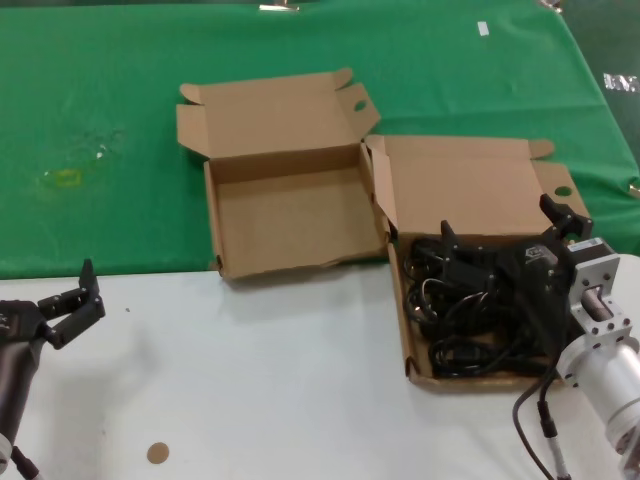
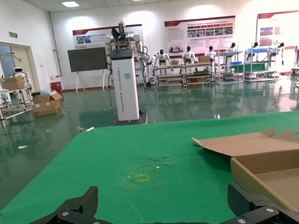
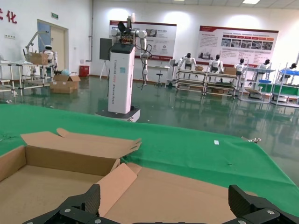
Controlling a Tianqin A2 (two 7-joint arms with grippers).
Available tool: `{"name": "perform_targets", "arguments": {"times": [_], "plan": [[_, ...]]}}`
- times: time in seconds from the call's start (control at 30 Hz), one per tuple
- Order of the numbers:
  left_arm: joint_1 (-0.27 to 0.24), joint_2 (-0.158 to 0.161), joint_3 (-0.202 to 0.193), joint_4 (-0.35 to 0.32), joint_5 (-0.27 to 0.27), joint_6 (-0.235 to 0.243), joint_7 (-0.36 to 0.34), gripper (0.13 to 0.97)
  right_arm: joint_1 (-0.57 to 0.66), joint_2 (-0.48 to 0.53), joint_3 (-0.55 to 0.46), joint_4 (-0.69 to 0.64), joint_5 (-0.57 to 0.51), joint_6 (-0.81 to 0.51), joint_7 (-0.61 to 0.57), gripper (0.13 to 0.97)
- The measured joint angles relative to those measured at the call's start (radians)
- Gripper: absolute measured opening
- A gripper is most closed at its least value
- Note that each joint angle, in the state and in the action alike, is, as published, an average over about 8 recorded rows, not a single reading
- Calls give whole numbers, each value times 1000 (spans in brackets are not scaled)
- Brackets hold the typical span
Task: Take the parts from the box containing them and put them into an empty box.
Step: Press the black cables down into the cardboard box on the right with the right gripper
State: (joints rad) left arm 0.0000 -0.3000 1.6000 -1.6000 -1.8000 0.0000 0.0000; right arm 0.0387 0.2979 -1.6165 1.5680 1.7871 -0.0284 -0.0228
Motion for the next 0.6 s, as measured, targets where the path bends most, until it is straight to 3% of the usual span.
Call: {"name": "perform_targets", "arguments": {"times": [0.6], "plan": [[0,0,0,0,0,0,0,966,0,0,0,0,0,0,0,966]]}}
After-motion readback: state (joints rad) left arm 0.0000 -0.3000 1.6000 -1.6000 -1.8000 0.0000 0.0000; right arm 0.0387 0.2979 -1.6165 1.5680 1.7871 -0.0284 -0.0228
